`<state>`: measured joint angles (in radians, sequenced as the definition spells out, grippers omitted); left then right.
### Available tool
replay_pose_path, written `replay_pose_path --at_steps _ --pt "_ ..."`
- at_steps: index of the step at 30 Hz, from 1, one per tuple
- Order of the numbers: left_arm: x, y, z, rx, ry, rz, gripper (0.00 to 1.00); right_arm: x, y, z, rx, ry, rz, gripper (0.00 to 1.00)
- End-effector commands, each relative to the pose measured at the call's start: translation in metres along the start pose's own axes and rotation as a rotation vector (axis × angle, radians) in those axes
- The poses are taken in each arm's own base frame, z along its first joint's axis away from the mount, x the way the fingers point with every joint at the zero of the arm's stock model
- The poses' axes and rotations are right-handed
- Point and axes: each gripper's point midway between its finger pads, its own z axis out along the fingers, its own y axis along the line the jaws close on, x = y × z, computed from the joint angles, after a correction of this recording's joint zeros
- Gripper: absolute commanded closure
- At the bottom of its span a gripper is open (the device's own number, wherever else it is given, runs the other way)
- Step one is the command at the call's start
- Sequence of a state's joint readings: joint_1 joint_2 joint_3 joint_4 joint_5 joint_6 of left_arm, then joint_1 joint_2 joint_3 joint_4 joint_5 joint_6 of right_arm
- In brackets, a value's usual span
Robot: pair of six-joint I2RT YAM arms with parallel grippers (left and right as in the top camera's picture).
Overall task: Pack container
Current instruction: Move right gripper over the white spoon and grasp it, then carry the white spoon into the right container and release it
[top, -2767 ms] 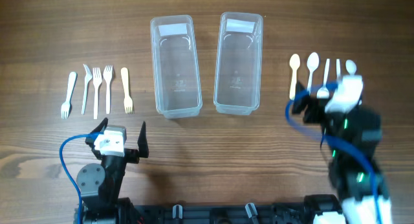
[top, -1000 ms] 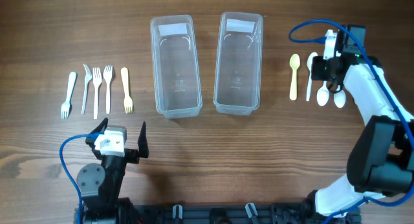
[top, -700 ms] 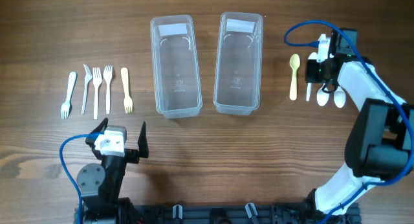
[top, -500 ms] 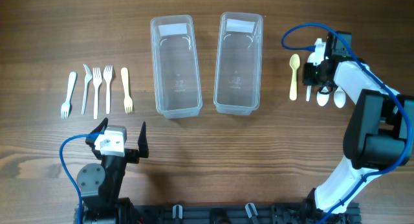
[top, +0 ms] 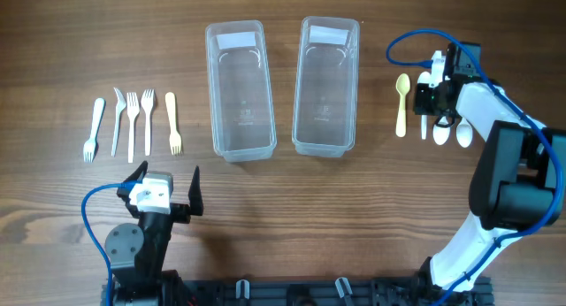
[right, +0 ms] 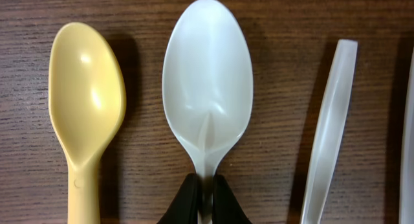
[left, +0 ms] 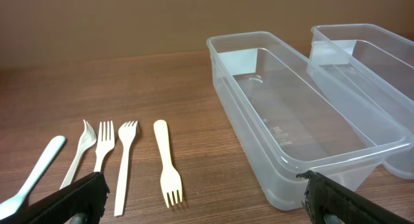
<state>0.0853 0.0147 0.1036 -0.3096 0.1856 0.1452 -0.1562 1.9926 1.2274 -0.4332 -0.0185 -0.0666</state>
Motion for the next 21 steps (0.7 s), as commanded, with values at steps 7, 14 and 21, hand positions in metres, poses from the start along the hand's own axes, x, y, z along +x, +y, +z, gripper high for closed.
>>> replay_pose_path --at_steps 7,14,21 --pt "0.001 -0.004 0.0 0.023 -0.006 0.018 0.0 -0.062 0.004 -0.138 0.002 -0.324 0.038 0.96" --pt "0.001 -0.004 0.0 0.023 -0.006 0.018 0.0 -0.06 0.067 -0.223 -0.183 -0.457 0.023 0.96" --pt "0.001 -0.004 0.0 0.023 -0.006 0.018 0.0 -0.03 0.168 -0.189 -0.364 -0.317 -0.033 0.96"
